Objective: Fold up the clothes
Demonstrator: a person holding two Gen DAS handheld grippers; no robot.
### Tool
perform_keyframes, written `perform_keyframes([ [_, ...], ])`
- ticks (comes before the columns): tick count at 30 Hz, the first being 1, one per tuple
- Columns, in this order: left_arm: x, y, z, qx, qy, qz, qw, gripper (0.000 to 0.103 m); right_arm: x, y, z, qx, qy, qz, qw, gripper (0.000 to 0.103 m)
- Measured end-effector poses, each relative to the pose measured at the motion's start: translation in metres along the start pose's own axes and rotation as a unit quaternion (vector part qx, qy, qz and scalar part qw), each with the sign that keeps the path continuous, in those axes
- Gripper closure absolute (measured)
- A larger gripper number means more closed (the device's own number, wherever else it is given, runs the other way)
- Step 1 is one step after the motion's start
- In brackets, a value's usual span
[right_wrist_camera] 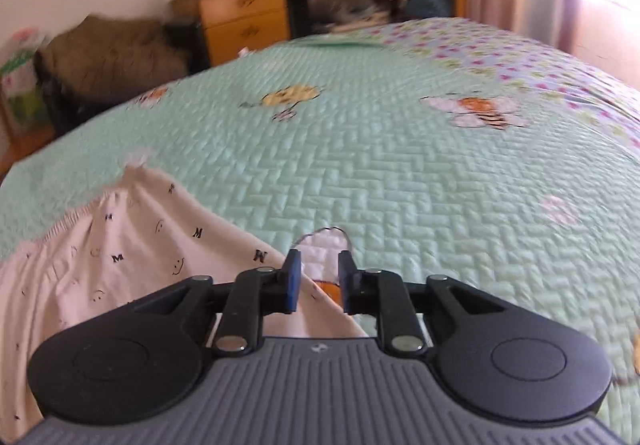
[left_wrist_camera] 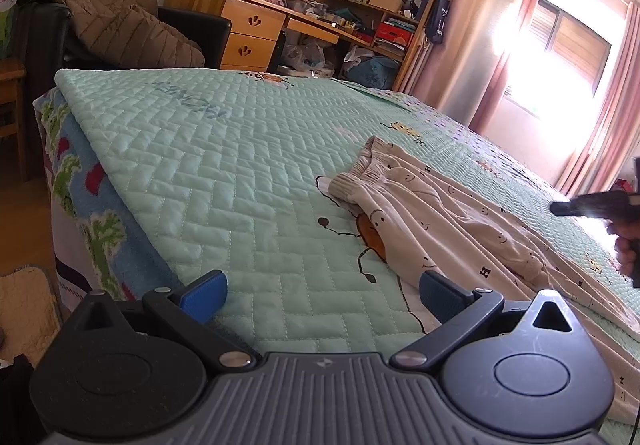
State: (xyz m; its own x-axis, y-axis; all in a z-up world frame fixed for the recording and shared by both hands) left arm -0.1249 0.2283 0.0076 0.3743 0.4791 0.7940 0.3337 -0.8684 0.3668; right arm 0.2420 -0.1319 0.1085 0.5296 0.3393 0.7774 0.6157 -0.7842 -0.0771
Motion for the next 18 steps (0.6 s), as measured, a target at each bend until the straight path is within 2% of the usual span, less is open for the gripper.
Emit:
perform_keyframes([
  [2,0.000,0.000,-0.001,-0.001,0.001,0.000,1.0000,0.001,-0.019,0.000,-0.028,0.005,0.011,0.039,0.999,0.079],
  [4,0.000,0.001,-0.001,-0.002,0.002,0.001,1.0000,0.001,-0.041,-0.017,-0.055,0.024,0.018,0.054,0.998,0.079],
  [8,-0.001,0.005,-0.002,-0.001,0.003,0.004,1.0000,0.001,-0.085,-0.094,-0.097,0.038,0.048,0.026,0.998,0.071],
  [12,-0.001,0.003,-0.004,0.002,0.009,-0.004,1.0000,0.001,-0.113,-0.183,-0.110,0.019,0.093,-0.009,0.995,0.063],
  [15,0.001,-0.010,-0.009,0.013,0.021,-0.037,0.9990,0.001,-0.121,-0.263,-0.110,0.003,0.127,-0.097,0.987,0.056],
  [16,0.002,-0.015,-0.011,0.019,0.024,-0.049,0.9983,0.001,-0.122,-0.286,-0.106,-0.014,0.139,-0.137,0.981,0.051],
  [18,0.003,-0.026,-0.015,0.032,0.031,-0.075,0.9962,0.001,-0.123,-0.321,-0.096,-0.027,0.156,-0.196,0.968,0.046],
])
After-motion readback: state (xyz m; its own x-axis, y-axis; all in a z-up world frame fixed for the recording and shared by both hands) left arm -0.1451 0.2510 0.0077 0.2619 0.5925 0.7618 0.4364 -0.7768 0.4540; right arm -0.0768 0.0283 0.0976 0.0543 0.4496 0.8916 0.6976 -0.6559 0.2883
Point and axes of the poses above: each gripper's, at about its wrist camera, not at the fingertips, and z roughly the way its jaws point, y to its right, x to its top, the point moved 4 cm from there along z, roughly the way its jaws point, and after that the axes turned 3 degrees about -z, right-handed, at the moved point
